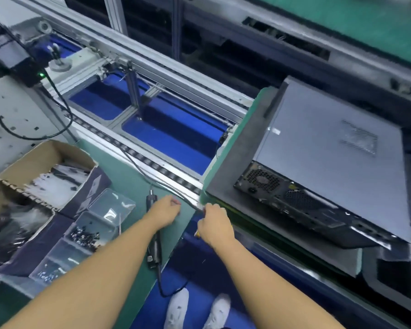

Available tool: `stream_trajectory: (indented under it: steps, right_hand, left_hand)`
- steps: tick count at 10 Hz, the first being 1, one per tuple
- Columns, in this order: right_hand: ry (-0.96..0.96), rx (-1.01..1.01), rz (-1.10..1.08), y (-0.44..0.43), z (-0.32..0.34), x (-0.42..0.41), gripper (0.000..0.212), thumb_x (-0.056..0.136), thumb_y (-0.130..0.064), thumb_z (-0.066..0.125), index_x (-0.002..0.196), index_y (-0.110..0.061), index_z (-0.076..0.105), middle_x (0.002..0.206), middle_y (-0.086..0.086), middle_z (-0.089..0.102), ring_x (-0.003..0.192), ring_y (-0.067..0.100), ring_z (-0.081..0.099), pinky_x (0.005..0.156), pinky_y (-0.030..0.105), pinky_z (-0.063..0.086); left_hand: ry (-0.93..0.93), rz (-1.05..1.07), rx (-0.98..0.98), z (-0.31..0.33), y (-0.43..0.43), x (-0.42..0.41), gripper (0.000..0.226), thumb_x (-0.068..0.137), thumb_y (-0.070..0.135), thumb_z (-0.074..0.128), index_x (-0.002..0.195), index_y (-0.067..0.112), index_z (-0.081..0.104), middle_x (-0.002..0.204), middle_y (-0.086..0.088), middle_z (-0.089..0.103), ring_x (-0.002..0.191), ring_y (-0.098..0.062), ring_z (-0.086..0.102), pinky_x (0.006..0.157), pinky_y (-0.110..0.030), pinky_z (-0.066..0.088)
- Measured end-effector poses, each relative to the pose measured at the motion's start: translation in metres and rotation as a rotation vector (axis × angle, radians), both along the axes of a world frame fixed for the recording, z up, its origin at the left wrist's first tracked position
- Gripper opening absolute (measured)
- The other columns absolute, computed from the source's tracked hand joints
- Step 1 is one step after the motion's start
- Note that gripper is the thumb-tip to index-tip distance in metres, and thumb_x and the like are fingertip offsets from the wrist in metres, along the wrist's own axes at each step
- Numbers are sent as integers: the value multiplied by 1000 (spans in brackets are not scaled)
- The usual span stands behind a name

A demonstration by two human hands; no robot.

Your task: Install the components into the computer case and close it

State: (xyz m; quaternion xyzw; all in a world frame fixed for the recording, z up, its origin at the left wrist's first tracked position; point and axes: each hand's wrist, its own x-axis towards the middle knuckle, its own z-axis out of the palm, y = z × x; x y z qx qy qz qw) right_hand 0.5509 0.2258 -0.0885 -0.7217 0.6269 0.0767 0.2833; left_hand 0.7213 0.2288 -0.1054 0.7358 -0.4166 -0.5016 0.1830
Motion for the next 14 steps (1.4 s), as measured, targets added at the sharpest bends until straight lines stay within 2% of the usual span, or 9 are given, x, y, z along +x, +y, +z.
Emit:
stream_trajectory:
  steps: [2,3,4,5,7,9,11,12,14]
  right_hand:
    - [28,142,2,5,6,-51,35,99,-17,49,133,-11,54,135,12,56,125,36,54,100,43,48]
    - [49,188,57,12,4,-61,43,97,-16,48,140,-15,51,142,11,55,127,36,54,101,46,49]
    - [150,182,183,18,0,-62,47,98,-17,47,144,-21,48,141,10,52,128,34,51,101,48,49]
    - [257,160,278,22,-3,-59,50,99,-19,47,148,-25,42,138,10,51,128,33,48,95,47,46]
    - [338,192,320,19,-4,-52,47,100,-18,49,145,-21,40,130,10,62,116,34,60,80,40,39]
    - [364,254,298,9,-2,-46,43,100,-21,52,143,-26,48,133,5,62,118,32,61,80,38,41]
    - [405,313,281,13,2,-41,53,98,-22,55,148,-26,40,128,5,64,112,32,63,79,37,41]
    - [316,165,134,10,10,-45,36,98,-23,52,134,-23,58,128,5,65,111,31,65,77,36,40]
    - [-55,142,-222,37,26,-69,38,99,-22,43,129,-34,62,129,4,66,114,30,63,93,36,49]
  left_hand:
    - [25,-123,26,1,-1,-50,15,92,4,47,91,17,55,83,-5,66,64,-15,56,62,-24,46]
    - [-11,-140,61,-7,13,-54,21,91,3,47,80,19,56,82,-8,67,64,-19,57,71,-29,49]
    - [-41,-136,104,-13,24,-54,27,92,5,44,73,20,56,78,-9,68,56,-19,58,59,-24,46]
    - [-64,-106,104,-16,26,-50,27,92,7,46,71,20,55,78,-11,67,63,-22,58,66,-28,46]
    - [-75,-71,125,-12,23,-44,12,93,11,47,86,17,54,82,-8,66,66,-19,60,52,-24,38]
    - [-56,-115,116,-10,22,-50,24,94,9,42,73,18,51,77,-7,57,64,-20,54,47,-21,32]
    - [-55,-117,137,-10,26,-51,27,95,11,40,72,19,51,79,-7,59,63,-21,55,47,-21,34]
    - [-49,-116,127,-6,23,-52,24,96,13,41,77,16,55,81,-11,63,63,-22,57,47,-21,35]
    - [-19,-109,90,2,16,-57,22,96,13,41,80,15,55,79,-11,60,62,-21,55,43,-18,32]
